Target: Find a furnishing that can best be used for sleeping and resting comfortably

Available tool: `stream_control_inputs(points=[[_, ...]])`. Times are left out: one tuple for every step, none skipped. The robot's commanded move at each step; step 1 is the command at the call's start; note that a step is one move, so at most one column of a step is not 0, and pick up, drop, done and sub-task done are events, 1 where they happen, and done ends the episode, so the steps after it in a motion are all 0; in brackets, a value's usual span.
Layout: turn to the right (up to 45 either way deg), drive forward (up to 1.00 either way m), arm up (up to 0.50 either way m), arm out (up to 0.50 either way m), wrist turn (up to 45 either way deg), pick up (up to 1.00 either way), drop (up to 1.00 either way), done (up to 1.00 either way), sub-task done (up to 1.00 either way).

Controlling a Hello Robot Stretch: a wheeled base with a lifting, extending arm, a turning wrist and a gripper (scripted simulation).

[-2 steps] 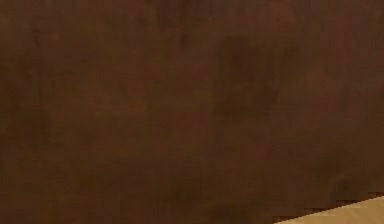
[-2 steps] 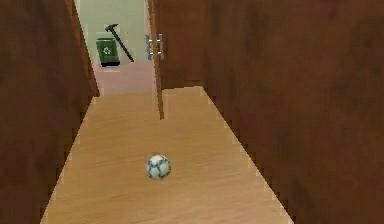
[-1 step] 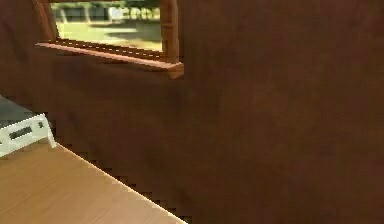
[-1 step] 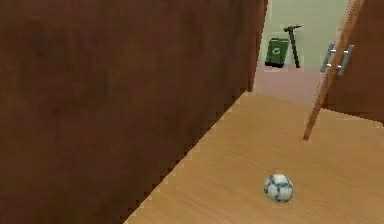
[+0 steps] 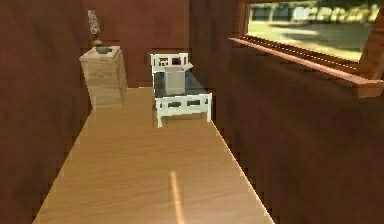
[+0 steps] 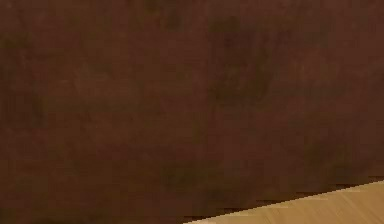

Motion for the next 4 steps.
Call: stream_control_inputs(points=[[-6.0, 0.00, 0.00, 0.00, 0.0, 0.00, 0.00, 0.00, 0.00], [-3.0, 0.00, 0.00, 0.00, 0.0, 0.00, 0.00, 0.00, 0.00], [0.0, 0.70, 0.00, 0.00, 0.0, 0.00, 0.00, 0.00, 0.00], [-24.0, 0.00, 0.00, 0.00, 0.0, 0.00, 0.00, 0.00, 0.00]])
